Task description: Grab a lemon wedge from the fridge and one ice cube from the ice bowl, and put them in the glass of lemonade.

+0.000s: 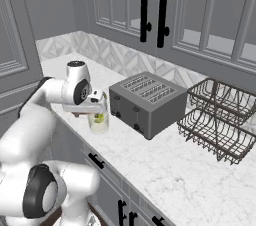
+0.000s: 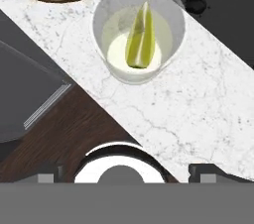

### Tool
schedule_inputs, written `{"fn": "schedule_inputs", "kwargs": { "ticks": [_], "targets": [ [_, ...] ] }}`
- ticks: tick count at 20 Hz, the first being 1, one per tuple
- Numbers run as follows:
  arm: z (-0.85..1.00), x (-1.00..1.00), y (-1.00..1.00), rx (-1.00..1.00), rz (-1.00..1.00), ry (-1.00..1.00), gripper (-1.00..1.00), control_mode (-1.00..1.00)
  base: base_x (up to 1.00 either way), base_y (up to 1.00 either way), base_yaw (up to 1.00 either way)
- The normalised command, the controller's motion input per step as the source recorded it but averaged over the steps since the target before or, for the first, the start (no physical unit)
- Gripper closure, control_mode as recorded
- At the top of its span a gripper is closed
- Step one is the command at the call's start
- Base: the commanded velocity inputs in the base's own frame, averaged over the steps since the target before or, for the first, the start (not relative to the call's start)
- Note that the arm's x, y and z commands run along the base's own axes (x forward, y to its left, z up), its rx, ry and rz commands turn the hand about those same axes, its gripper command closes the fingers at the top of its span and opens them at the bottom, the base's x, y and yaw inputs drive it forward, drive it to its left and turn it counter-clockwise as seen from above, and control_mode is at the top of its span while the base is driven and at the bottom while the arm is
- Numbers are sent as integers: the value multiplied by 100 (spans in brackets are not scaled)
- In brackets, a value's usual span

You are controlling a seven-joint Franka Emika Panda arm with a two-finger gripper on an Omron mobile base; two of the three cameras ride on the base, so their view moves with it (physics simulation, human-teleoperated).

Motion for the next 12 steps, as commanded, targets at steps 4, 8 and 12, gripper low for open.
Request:
{"fn": "schedule_inputs", "kwargs": {
  "ticks": [4, 8, 12],
  "targets": [
    [0, -62, -18, 3, 0, -5, -100, -100, 0, 0, 0],
    [8, -27, -22, 5, 0, -1, -100, -100, 0, 0, 0],
    [14, -45, -3, 4, 0, -11, -100, -100, 0, 0, 0]
  ]
}}
